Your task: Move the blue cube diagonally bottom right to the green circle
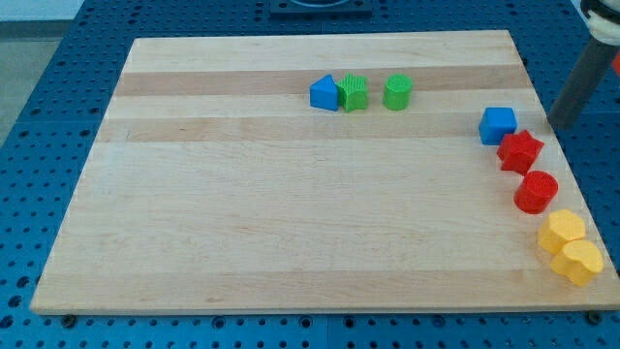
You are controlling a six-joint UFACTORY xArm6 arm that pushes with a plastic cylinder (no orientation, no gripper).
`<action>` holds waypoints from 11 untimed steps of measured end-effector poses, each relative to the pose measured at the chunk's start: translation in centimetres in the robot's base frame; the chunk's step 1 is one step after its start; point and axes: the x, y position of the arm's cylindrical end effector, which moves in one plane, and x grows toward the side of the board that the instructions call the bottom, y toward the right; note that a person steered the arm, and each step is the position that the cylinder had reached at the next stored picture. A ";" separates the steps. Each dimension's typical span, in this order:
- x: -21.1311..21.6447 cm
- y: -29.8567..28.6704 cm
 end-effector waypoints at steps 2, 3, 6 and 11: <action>1.2 -0.8; 1.2 -2.5; 1.2 -8.2; 0.7 -15.1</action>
